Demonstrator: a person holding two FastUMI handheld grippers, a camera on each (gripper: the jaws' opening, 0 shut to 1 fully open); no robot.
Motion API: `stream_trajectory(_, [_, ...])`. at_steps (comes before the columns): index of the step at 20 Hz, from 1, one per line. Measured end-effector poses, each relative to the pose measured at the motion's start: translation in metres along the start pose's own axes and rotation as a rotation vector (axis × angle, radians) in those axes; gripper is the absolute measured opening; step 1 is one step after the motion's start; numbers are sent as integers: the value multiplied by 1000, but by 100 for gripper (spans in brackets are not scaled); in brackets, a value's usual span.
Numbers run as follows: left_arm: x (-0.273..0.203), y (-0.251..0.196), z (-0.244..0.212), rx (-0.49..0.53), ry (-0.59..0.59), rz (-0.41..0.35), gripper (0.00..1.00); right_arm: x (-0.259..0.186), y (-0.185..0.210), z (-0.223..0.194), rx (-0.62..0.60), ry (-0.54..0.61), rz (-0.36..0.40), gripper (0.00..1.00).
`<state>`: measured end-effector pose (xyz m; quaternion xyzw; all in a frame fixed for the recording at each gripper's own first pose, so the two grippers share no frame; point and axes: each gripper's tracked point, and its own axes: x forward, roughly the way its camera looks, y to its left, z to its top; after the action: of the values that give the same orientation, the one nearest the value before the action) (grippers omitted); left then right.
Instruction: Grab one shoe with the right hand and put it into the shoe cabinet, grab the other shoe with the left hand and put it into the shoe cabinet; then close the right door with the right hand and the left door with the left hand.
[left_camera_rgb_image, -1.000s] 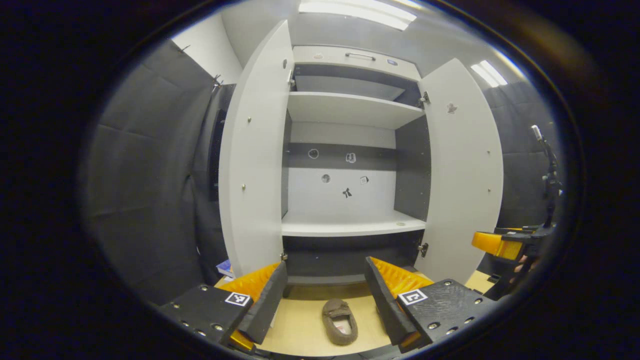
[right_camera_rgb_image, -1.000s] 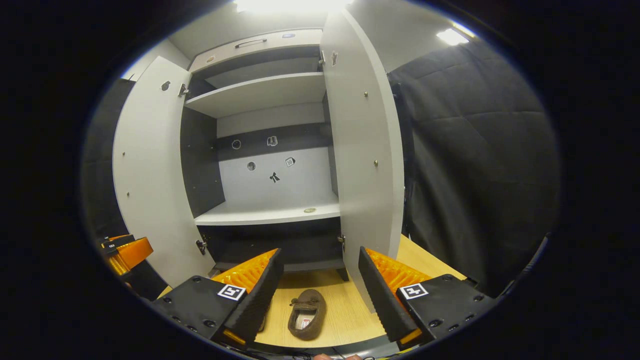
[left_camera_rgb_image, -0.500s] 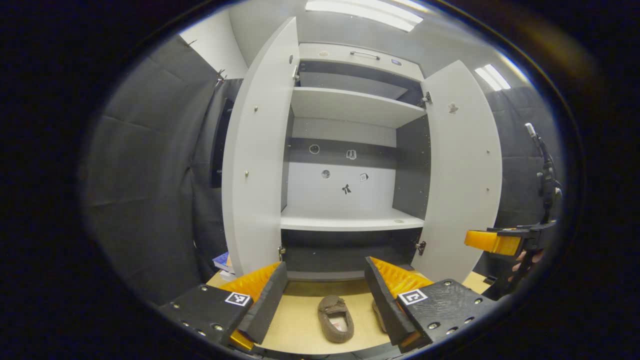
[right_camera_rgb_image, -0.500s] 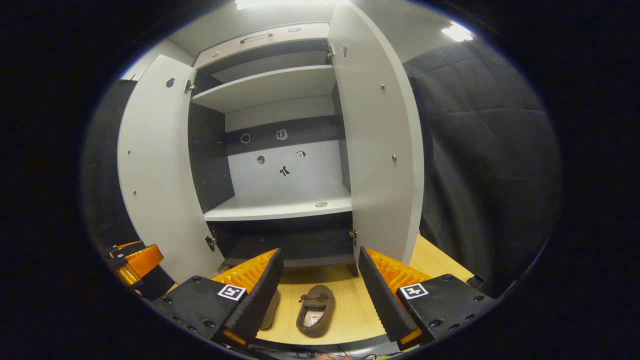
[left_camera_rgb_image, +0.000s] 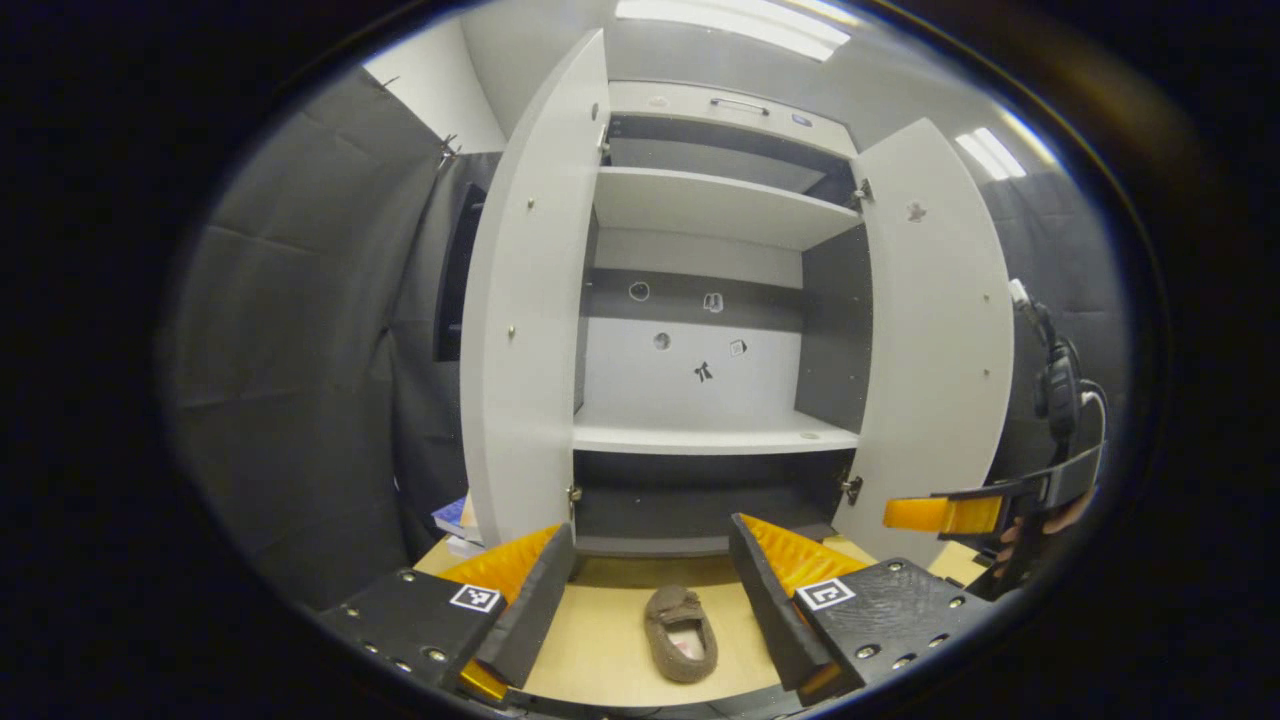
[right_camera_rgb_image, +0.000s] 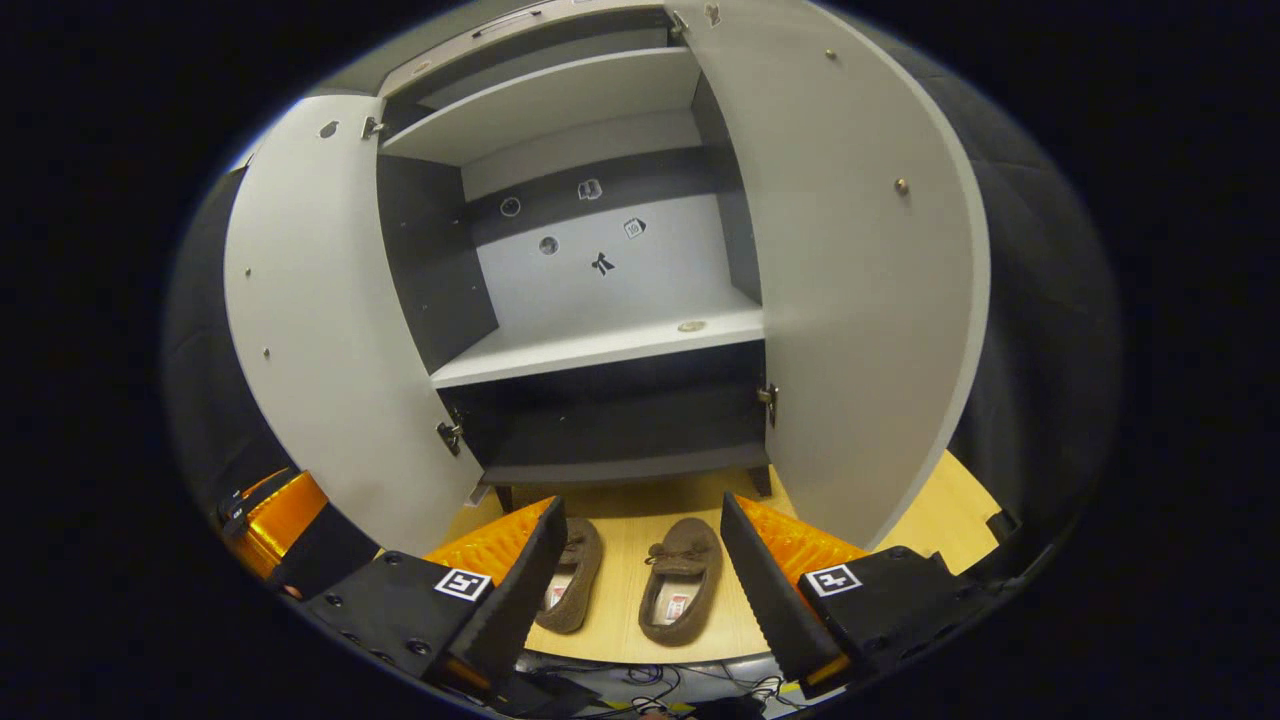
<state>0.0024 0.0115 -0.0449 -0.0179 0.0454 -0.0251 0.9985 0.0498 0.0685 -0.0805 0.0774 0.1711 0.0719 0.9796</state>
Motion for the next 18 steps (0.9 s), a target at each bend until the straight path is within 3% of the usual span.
stream_trajectory(9, [4,-11,-17,-1,50,-47,90,71,12,-88,114,246,30,98])
stream_trajectory(18, [5,-5,-42,-20,104,-33,90,121,9,-153,-23,403,26,98])
